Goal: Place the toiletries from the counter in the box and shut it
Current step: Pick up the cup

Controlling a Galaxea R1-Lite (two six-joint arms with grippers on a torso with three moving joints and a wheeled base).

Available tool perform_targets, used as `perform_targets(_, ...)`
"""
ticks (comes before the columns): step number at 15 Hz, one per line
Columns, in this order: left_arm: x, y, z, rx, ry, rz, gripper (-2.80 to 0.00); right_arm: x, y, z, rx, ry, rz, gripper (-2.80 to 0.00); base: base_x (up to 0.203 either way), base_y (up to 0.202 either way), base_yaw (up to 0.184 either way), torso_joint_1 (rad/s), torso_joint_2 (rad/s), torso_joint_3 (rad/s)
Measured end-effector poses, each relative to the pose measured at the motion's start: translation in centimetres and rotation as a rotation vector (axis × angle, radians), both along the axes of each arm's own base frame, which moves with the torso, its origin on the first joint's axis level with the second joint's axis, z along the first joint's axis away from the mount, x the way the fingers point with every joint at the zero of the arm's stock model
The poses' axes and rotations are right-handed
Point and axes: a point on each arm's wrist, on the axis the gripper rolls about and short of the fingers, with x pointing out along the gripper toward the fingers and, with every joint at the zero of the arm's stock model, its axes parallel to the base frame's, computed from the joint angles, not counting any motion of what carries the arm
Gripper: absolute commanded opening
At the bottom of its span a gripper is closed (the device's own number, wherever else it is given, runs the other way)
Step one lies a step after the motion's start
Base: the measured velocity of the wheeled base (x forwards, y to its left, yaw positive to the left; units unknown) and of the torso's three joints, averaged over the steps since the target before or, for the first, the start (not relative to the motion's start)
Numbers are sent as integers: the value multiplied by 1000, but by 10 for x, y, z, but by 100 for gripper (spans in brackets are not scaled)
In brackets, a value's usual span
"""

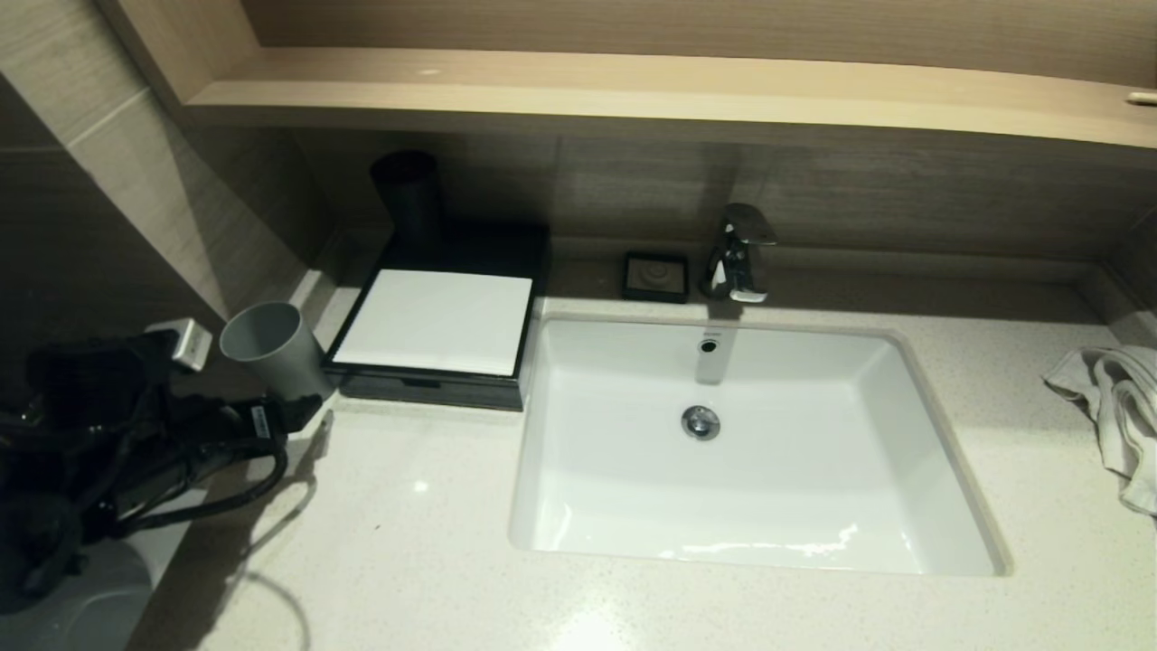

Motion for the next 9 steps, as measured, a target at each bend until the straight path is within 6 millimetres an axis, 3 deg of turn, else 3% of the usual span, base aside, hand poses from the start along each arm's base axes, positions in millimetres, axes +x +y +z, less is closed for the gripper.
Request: perform_targets(9,7,0,-6,0,-1,2,0,0,0,0,0,0,0,-280,0,0,0,0,0,0)
